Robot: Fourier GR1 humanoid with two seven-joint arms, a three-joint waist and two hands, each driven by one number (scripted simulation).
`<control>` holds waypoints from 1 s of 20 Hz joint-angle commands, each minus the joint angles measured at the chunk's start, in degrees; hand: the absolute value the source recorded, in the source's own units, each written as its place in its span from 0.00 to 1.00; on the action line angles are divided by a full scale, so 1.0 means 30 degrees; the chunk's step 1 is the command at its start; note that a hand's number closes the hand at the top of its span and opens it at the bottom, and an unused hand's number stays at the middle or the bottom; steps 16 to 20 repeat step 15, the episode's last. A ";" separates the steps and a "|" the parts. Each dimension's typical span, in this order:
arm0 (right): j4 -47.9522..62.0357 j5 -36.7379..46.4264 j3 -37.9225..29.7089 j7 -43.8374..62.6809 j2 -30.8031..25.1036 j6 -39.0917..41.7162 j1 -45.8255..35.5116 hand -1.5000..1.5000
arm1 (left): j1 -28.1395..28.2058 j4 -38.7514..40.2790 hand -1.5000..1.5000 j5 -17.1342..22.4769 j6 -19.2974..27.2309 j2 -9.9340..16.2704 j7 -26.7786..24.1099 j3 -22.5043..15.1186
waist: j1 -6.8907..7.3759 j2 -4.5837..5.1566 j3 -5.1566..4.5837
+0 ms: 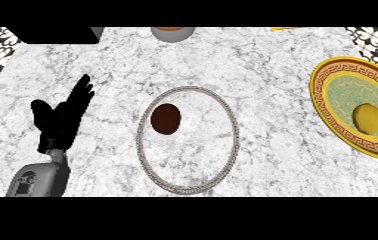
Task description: Pick the lemon from the placemat and place it in the plate
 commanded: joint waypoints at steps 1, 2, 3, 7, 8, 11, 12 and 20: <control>0.2504 0.0325 -0.0013 -0.1672 -0.2079 0.0451 0.0129 0.00 | -0.0678 -0.0085 0.50 0.0339 -0.0253 0.0259 0.0877 0.0366 | 0.0078 0.0043 0.0017; 0.1652 -0.0179 0.0149 -0.1583 -0.1263 0.0431 0.0803 0.00 | -0.0368 0.0735 0.50 -0.0506 0.0556 -0.0598 -0.0191 -0.0120 | -0.0057 0.0000 -0.0002; 0.3410 0.0184 0.0185 -0.2079 -0.2054 0.0115 -0.0273 0.00 | 0.0640 0.0122 0.50 0.0311 -0.0644 0.0160 -0.0863 0.0442 | 0.0132 0.0035 0.0012; 0.5081 0.0528 0.0615 -0.3653 -0.2656 -0.0217 -0.0346 0.00 | -0.0827 -0.0019 0.50 -0.0119 -0.0134 -0.0043 0.0785 0.0097 | 0.0176 0.0070 0.0030; 0.4662 0.0580 0.0856 -0.3723 -0.2863 0.0263 0.0528 0.00 | -0.0327 0.0610 0.50 -0.0336 -0.0136 -0.0214 -0.0104 0.0068 | 0.0072 0.0044 0.0017; 0.6120 0.0767 0.0939 -0.4790 -0.3248 -0.0215 0.0327 0.00 | -0.0316 0.0778 0.50 -0.0141 -0.0277 -0.0033 -0.0308 0.0455 | 0.0189 0.0090 0.0039; 0.5967 0.1009 0.1335 -0.4823 -0.3143 -0.0325 0.0586 0.00 | -0.0163 0.0815 0.50 -0.0298 -0.0077 -0.0222 -0.0576 0.0402 | 0.0145 0.0069 0.0031; 0.6569 0.1033 0.1552 -0.3641 -0.4156 -0.0183 -0.0495 0.00 | 0.0605 -0.0912 0.50 -0.0007 -0.0568 0.0102 0.0407 0.0291 | 0.0270 0.0049 0.0035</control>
